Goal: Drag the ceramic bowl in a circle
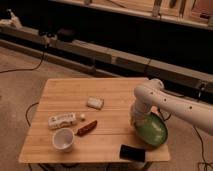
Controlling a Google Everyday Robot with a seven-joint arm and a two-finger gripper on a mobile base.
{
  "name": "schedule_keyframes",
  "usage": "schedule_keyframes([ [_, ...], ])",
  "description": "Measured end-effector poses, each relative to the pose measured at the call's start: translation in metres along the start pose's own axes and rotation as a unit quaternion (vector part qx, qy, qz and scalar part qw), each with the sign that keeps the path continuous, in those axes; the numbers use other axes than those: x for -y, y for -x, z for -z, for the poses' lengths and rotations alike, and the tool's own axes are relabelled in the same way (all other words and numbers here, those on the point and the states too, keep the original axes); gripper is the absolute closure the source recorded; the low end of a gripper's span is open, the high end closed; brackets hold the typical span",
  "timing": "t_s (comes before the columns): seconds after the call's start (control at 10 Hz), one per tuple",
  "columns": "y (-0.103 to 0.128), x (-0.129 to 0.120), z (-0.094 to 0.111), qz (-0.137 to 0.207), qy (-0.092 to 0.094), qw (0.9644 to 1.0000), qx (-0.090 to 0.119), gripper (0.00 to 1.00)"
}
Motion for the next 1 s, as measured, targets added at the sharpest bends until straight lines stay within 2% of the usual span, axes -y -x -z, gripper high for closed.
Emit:
schedule_keyframes([
  [0.4, -0.053, -0.006, -0.008, 0.012, 0.022, 0.9996, -0.012, 1.0],
  [0.6, -0.079, 0.0, -0.016, 0.015, 0.034, 0.9992, -0.016, 1.0],
  [0.8, -0.101, 0.029, -0.018, 0.028, 0.03, 0.9988, -0.026, 1.0],
  [1.0, -0.112, 0.084, -0.019, 0.058, 0.005, 0.9976, -0.039, 1.0],
])
